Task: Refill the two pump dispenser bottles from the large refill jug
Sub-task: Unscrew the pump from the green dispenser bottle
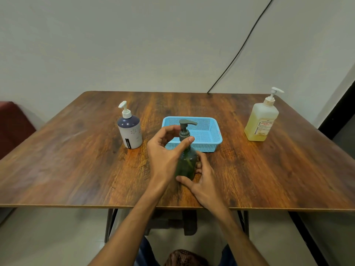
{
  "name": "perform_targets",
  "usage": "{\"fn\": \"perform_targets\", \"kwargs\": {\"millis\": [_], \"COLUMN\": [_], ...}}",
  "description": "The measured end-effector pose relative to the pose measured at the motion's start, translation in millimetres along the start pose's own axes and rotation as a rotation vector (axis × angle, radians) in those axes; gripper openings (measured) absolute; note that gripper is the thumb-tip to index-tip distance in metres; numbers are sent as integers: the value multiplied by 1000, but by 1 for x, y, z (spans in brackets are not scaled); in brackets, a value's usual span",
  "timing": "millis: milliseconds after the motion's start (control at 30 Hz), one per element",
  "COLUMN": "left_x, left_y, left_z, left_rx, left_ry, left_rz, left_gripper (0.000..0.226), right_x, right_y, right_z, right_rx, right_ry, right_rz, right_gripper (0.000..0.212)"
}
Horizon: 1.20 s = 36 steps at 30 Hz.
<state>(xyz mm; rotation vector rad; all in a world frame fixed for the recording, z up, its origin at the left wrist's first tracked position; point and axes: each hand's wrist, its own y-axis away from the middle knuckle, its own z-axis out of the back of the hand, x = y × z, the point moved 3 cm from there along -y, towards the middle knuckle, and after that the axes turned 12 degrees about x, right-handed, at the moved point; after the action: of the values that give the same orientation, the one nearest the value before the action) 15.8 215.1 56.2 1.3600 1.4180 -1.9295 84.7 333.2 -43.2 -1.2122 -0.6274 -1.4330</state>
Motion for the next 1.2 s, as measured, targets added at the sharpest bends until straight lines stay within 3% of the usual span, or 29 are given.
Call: {"fn": "perform_targets", "kwargs": {"millis": [267,467,633,933,1200], "left_x": [-45,-77,-58,33,59], "left_y": [-20,-24,4,69,74], "left_z": [18,63,94,94,87], "left_rx": [-54,-248,-362,-234,-90], "left_ry": [55,100,-97,-393,-639], "left_rz": [-80,-201,-190,2,140], "left_gripper": [33,39,42,40,38], "right_x": [1,0,-2,-1,-1], "right_y": [1,2,2,2,3], "right_z": [1,2,1,0,1], "right_rx": [7,10,8,0,-1], "right_ry": [42,45,35,33,48], "right_rz": [-10,-17,-4,7,5], "right_gripper": [86,87,88,87,87]}}
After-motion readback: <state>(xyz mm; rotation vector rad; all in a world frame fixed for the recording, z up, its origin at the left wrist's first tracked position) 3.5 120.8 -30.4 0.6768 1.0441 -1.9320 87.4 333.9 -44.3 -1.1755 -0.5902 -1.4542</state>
